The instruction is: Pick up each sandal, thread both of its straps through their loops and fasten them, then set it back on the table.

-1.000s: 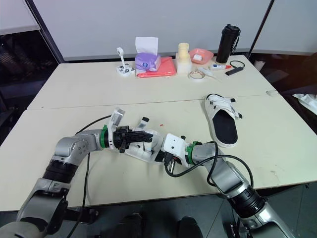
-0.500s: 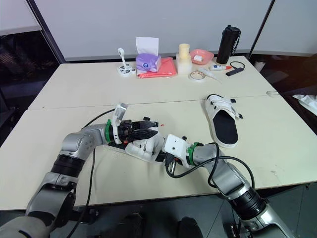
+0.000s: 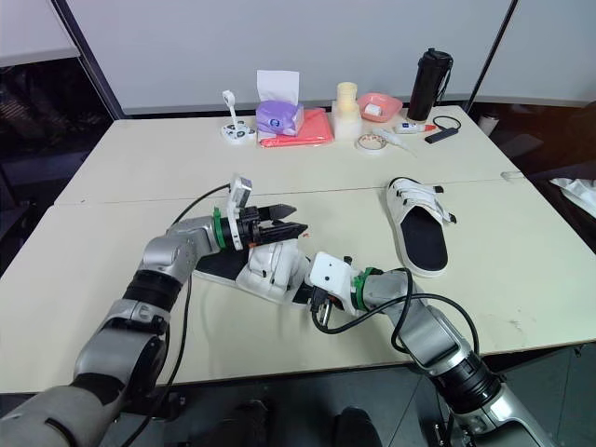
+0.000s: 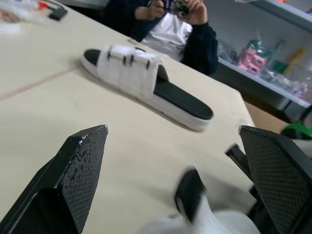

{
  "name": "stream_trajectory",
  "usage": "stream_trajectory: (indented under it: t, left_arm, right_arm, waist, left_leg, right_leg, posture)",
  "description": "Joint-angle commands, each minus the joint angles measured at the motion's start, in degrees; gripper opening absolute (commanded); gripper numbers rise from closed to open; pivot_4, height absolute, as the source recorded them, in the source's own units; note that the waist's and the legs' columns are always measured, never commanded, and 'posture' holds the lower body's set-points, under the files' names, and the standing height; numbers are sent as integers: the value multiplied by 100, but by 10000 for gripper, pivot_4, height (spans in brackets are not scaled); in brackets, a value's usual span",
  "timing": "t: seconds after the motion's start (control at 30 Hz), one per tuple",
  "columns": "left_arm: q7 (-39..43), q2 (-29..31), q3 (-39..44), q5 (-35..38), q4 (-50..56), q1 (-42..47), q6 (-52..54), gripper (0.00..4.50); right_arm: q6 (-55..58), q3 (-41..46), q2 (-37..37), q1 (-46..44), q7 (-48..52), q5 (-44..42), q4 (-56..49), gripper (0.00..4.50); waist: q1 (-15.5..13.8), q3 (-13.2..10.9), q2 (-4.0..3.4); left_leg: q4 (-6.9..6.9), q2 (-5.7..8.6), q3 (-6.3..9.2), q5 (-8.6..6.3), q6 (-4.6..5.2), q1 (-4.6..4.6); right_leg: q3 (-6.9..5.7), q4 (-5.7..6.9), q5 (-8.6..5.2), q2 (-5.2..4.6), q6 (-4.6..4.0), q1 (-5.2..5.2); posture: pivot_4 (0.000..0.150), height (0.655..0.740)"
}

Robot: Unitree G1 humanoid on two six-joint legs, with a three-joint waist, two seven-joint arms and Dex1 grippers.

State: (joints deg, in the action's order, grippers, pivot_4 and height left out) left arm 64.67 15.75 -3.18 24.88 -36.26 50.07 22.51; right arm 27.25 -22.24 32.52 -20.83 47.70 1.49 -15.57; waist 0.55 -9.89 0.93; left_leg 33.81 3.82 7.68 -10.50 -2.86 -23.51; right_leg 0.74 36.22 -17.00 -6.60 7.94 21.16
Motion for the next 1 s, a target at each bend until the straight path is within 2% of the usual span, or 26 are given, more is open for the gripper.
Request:
stream_trajectory:
  t: [0.03,0.17,0.57,0.9,1.0]
  left_arm:
    - [375,104,-31,-172,-223,240,-118,44872]
    - [1188,326,-291,-409,-660,592,81,44872]
    - [2249,333,-503,-1130,-2040,1468,-144,44872]
    - [2115,23,-419,-1495,-2517,1664,-625,44872]
    - [2040,-20,-341,-1502,-2609,1704,-725,36539]
  right_arm:
    - [211,-114,69,116,-3,150,309,0]
    - [177,-104,63,81,-17,156,364,0]
    - [162,-94,67,80,-48,170,375,0]
    - [200,-64,105,160,-91,178,300,0]
    - [214,-63,110,185,-105,177,272,0]
  waist:
    - [8,0,0]
    - [9,-1,1]
    - [17,-1,2]
    - [8,-2,3]
    - [8,-2,4]
  left_leg:
    - [0,2,-1,0,0,0]
    - [1,3,0,0,1,-1]
    - [5,5,0,0,1,-1]
    - [8,7,1,0,2,-1]
    - [9,8,3,0,2,-1]
  right_leg:
    - [0,0,0,0,1,0]
    - [-1,3,1,0,2,1]
    - [-2,11,-2,0,7,2]
    - [-2,14,-2,-1,9,0]
    - [-2,15,-2,-2,11,0]
  posture:
    - [1500,7400]
    - [1500,7400]
    - [1500,7400]
    - [1500,7400]
    - [1500,7400]
